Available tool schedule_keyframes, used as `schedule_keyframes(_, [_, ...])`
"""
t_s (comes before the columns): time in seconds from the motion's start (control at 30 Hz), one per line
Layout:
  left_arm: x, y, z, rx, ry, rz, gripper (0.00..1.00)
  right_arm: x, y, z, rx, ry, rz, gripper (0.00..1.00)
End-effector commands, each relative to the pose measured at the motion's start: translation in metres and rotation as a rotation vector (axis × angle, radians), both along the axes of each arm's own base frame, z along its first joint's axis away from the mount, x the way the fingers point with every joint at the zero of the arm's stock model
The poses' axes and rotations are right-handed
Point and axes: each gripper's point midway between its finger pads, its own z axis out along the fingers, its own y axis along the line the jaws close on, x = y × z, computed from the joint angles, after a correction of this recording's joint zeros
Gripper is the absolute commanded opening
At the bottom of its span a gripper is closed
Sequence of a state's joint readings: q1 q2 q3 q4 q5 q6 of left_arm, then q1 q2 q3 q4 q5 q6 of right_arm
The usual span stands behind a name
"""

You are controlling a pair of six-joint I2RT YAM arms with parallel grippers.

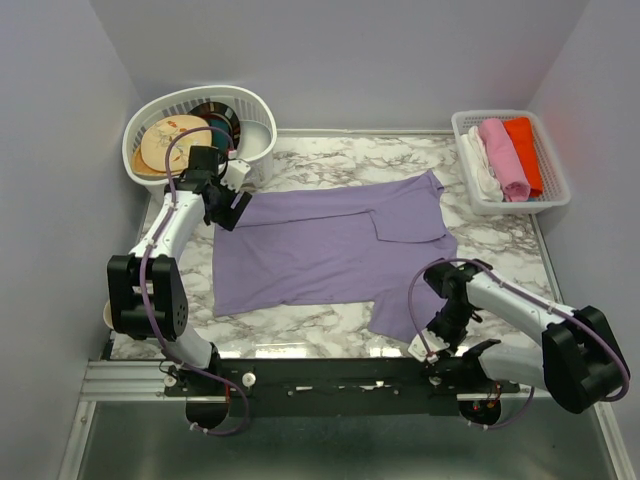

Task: Roll the t-shirts
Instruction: Fold the T-shirt at the center of the board.

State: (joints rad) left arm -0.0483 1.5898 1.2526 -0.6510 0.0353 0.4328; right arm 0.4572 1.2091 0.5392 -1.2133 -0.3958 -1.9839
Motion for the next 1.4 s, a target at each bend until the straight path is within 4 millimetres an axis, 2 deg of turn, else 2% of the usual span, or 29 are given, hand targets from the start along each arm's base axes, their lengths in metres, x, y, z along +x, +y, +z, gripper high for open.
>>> schedule_keyframes(0.0, [0.004,0.005,0.005,-0.024,-0.018,0.010,0.88,0.020,0.007,-0.021,0.147,-0.156,0.523,0.35])
schedule_keyframes(0.03, [0.003,0.005,0.005,-0.023,-0.018,0.008,0.88,0.020,0.006,-0.021,0.145,-0.155,0.524,0.25])
schedule_keyframes(0.13, [0.002,0.007,0.005,-0.022,-0.023,0.004,0.88,0.019,0.006,-0.023,0.148,-0.162,0.520,0.08])
schedule_keyframes(0.23, [-0.002,0.004,0.008,-0.033,-0.028,-0.013,0.88,0.023,0.010,-0.024,0.154,-0.198,0.472,0.01])
schedule_keyframes(0.33, [-0.015,0.001,0.010,-0.035,-0.019,-0.063,0.88,0.030,0.022,-0.017,0.187,-0.211,0.345,0.01])
schedule_keyframes(0.4, [-0.037,-0.005,0.001,-0.027,0.026,-0.180,0.87,0.042,0.033,-0.006,0.196,-0.218,0.222,0.00])
schedule_keyframes(0.43, [-0.046,-0.006,0.008,-0.017,0.004,-0.217,0.87,0.045,0.040,0.000,0.216,-0.211,0.168,0.00])
schedule_keyframes(0.5, [-0.079,-0.009,-0.007,-0.013,0.072,-0.321,0.88,0.054,0.046,0.013,0.207,-0.197,0.051,0.01])
schedule_keyframes(0.53, [-0.089,-0.007,-0.003,0.038,0.056,-0.420,0.88,0.057,0.051,0.018,0.217,-0.191,-0.008,0.01])
schedule_keyframes(0.6, [-0.125,-0.006,-0.018,0.045,0.154,-0.503,0.88,0.063,0.053,0.024,0.190,-0.177,-0.138,0.01])
schedule_keyframes(0.67, [-0.153,-0.006,-0.023,0.057,0.224,-0.605,0.87,0.071,0.053,0.027,0.180,-0.204,-0.205,0.01])
schedule_keyframes(0.8, [-0.181,0.005,-0.044,0.089,0.321,-0.617,0.82,0.074,0.055,0.031,0.193,-0.223,-0.334,0.00])
schedule_keyframes(0.9, [-0.198,0.005,-0.057,0.076,0.392,-0.643,0.79,0.071,0.052,0.029,0.192,-0.231,-0.349,0.01])
schedule_keyframes(1.1, [-0.204,0.012,-0.078,0.079,0.479,-0.577,0.78,0.065,0.049,0.028,0.194,-0.239,-0.372,0.00])
schedule_keyframes(1.27, [-0.192,0.012,-0.087,0.073,0.461,-0.516,0.78,0.064,0.049,0.028,0.196,-0.234,-0.379,0.01])
schedule_keyframes(1.37, [-0.195,0.016,-0.098,0.084,0.490,-0.480,0.78,0.063,0.048,0.028,0.193,-0.235,-0.381,0.00])
